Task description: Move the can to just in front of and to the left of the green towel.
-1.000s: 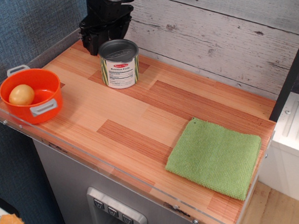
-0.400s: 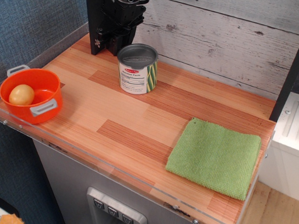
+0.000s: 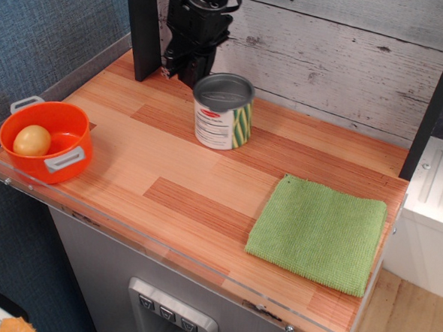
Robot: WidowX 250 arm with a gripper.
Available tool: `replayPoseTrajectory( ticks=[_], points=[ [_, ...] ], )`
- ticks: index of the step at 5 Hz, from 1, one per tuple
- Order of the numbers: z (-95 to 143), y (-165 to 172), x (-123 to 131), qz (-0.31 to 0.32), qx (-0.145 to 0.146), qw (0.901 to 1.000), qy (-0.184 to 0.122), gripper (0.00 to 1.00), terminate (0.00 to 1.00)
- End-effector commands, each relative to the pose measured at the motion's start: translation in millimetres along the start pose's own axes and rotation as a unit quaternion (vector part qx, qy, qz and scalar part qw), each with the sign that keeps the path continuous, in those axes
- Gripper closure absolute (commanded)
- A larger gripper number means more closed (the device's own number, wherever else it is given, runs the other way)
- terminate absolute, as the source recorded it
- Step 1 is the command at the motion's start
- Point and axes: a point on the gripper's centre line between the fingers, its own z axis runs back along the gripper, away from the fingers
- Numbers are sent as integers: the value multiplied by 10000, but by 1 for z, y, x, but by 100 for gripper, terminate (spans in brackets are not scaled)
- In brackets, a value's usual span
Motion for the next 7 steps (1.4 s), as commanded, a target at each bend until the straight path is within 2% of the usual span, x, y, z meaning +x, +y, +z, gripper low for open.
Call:
replayPoseTrajectory(
  ticks=[1, 4, 7],
  points=[
    [21, 2, -8, -110, -99, 9998, 144, 0, 0],
    [22, -7, -39, -236, 98, 9994, 239, 0, 0],
    [27, -14, -70, -432, 52, 9985, 336, 0, 0]
  ],
)
